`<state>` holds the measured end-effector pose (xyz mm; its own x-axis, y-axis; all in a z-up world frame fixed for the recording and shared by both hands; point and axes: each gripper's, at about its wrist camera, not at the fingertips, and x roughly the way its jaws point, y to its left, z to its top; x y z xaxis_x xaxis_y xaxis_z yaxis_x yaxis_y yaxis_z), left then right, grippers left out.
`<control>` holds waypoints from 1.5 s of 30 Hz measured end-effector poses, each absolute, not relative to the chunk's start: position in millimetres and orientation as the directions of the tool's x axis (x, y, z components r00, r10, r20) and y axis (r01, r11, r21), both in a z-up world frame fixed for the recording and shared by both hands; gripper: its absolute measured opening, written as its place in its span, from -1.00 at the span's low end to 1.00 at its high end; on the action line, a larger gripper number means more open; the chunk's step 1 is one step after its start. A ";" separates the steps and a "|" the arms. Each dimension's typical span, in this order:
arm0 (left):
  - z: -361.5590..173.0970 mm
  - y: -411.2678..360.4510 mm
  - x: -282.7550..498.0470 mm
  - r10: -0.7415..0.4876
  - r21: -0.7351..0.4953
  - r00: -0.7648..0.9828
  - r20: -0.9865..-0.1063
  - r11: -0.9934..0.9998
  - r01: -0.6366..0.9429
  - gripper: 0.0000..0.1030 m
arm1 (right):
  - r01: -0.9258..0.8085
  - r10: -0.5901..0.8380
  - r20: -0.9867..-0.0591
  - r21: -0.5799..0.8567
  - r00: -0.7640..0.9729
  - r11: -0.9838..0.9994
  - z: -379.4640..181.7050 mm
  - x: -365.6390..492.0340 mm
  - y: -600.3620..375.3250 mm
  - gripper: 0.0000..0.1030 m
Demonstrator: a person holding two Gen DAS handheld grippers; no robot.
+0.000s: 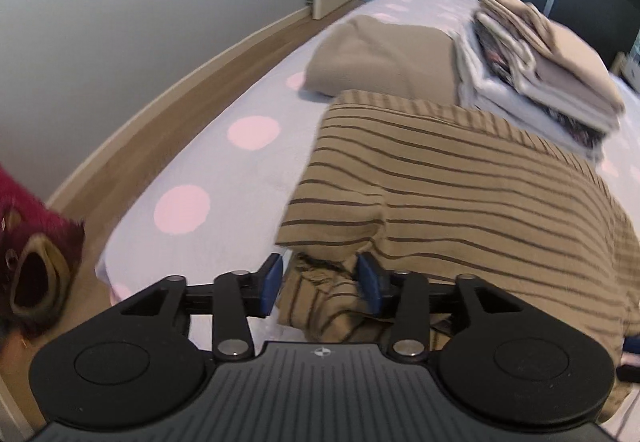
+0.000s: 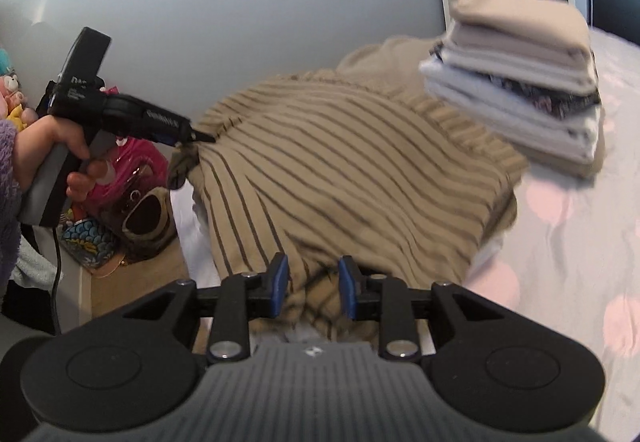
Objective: Fold clothes
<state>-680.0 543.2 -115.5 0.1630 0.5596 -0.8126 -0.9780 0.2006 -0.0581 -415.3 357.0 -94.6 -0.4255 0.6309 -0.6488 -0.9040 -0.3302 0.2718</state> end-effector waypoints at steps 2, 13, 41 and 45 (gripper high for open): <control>-111.6 538.8 -684.4 0.573 -0.059 0.152 -0.805 0.178 -0.982 -0.16 | -0.908 0.626 -0.660 0.269 -0.417 -0.321 -96.5 -409.8 349.4 -0.36; -37.9 462.4 -641.4 0.752 0.026 0.139 -0.644 0.203 -0.979 -0.06 | -0.944 0.696 -0.638 0.219 -0.329 -0.245 -65.6 -384.2 308.9 -0.11; 13.5 296.1 -549.1 0.817 -0.025 0.103 -0.567 0.108 -0.994 0.43 | -0.960 0.808 -0.523 0.204 -0.273 -0.192 36.9 -374.7 234.7 0.65; 7.2 283.9 -543.8 0.815 -0.012 0.069 -0.575 0.076 -0.997 0.43 | -0.962 0.798 -0.538 0.193 -0.270 -0.195 30.4 -379.1 229.2 0.65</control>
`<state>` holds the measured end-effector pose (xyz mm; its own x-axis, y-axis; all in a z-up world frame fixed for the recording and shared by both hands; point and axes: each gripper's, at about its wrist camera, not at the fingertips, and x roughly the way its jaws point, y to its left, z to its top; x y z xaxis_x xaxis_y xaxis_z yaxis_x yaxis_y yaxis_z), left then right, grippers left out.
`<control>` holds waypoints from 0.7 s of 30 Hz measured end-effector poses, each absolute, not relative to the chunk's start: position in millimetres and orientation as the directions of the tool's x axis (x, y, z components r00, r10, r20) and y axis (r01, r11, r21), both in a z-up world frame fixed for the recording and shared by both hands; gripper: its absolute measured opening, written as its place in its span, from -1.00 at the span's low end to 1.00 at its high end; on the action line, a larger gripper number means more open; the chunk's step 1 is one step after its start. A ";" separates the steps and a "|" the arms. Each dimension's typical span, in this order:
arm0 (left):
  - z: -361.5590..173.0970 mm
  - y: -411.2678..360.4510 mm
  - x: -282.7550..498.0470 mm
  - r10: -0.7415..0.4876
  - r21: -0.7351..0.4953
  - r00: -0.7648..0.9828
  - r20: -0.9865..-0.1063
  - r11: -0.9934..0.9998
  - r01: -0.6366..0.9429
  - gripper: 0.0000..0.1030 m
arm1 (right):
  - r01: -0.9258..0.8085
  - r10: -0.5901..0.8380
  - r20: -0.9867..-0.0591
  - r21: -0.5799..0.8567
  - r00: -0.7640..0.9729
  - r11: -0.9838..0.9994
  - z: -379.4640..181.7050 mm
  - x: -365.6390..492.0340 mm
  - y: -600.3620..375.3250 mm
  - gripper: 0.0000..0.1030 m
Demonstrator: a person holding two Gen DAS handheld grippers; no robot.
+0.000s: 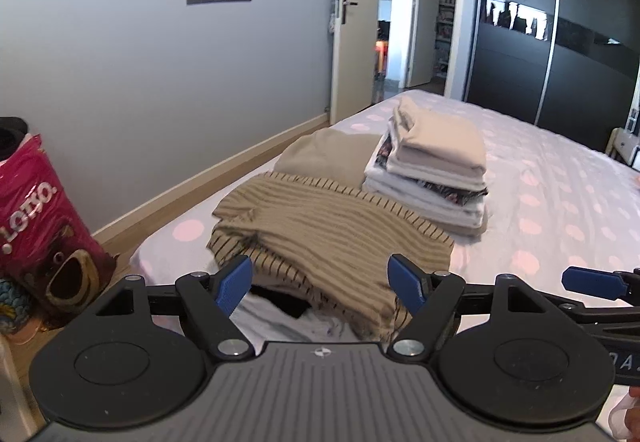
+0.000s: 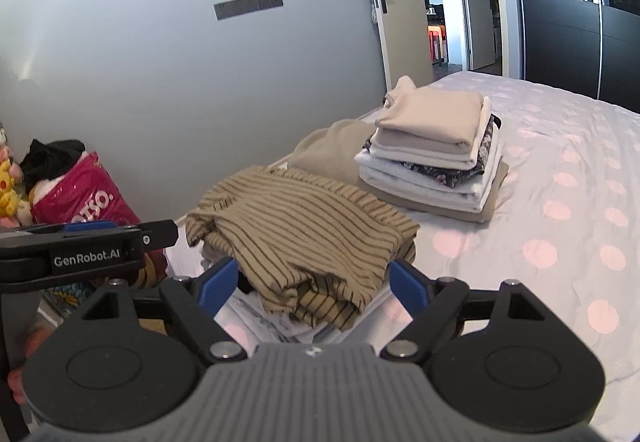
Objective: Fold clothes
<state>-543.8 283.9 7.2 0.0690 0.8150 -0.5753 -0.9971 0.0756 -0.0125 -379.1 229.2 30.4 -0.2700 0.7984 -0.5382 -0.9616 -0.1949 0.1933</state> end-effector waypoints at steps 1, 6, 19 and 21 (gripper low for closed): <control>4.7 281.2 -544.0 0.816 -0.018 0.066 -0.575 0.068 -0.998 0.43 | -0.962 0.795 -0.543 0.192 -0.270 -0.195 27.9 -380.0 227.7 0.65; -5.0 272.0 -548.3 0.812 -0.038 0.037 -0.583 0.019 -0.999 0.44 | -0.958 0.781 -0.558 0.221 -0.280 -0.185 19.1 -377.1 222.9 0.65; -7.2 256.9 -540.2 0.819 -0.011 -0.009 -0.573 -0.019 -1.000 0.44 | -0.956 0.776 -0.560 0.202 -0.290 -0.212 14.9 -382.9 216.2 0.65; -6.9 256.5 -539.4 0.819 -0.015 -0.007 -0.574 -0.020 -1.000 0.44 | -0.955 0.775 -0.560 0.205 -0.293 -0.214 14.5 -383.1 215.7 0.65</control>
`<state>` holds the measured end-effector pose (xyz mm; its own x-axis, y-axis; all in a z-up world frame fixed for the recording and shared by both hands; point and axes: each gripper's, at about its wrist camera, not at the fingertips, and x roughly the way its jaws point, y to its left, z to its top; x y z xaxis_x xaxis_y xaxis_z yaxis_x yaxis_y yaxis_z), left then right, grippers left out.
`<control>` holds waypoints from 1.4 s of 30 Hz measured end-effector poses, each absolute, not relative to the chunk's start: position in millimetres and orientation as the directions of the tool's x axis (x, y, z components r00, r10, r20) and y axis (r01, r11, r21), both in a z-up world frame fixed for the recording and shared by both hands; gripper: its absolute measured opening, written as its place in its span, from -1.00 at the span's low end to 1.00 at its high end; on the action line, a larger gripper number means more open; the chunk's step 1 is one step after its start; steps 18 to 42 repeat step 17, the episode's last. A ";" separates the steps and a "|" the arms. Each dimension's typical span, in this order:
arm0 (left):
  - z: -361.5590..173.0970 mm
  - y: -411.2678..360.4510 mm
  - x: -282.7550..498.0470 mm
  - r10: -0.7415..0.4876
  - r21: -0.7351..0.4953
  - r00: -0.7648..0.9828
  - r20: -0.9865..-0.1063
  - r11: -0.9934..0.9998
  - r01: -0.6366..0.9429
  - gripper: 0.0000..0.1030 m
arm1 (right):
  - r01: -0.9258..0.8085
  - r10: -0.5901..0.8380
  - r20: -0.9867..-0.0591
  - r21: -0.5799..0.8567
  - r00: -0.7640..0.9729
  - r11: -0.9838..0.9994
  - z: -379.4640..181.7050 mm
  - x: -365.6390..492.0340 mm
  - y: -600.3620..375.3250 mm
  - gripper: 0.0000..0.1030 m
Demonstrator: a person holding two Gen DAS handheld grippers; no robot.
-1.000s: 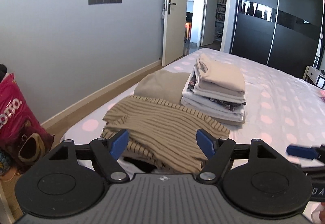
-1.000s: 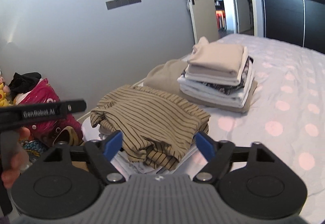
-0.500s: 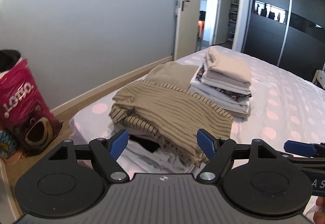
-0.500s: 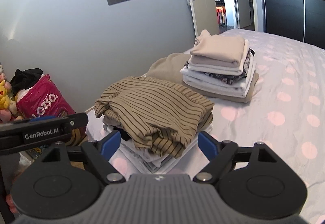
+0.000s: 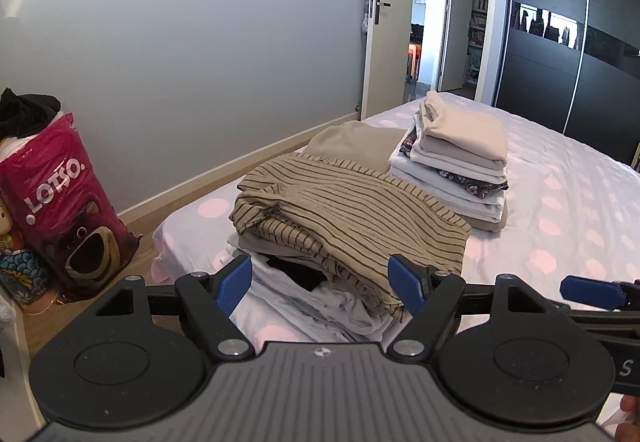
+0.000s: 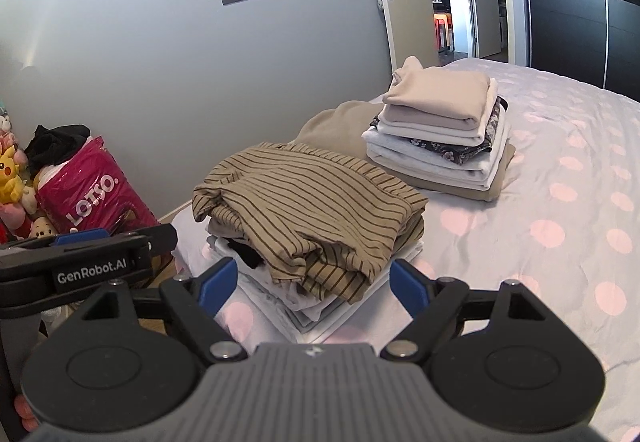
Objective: Fold clothes
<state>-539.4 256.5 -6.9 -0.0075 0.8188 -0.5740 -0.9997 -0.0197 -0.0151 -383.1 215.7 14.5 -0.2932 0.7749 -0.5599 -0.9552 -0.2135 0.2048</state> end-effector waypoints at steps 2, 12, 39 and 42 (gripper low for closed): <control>-6.8 256.5 -538.6 0.816 -0.020 -0.004 -0.578 -0.019 -1.000 0.44 | -0.954 0.775 -0.558 0.209 -0.296 -0.215 14.5 -383.0 215.1 0.65; -7.7 255.3 -532.5 0.808 -0.009 -0.013 -0.590 -0.022 -1.000 0.44 | -0.951 0.777 -0.551 0.222 -0.304 -0.215 13.5 -378.7 213.3 0.66; -8.8 255.9 -529.5 0.804 -0.005 -0.013 -0.595 -0.020 -1.000 0.44 | -0.951 0.779 -0.549 0.225 -0.303 -0.211 13.8 -376.2 212.2 0.66; -8.8 255.9 -529.5 0.804 -0.005 -0.013 -0.595 -0.020 -1.000 0.44 | -0.951 0.779 -0.549 0.225 -0.303 -0.211 13.8 -376.2 212.2 0.66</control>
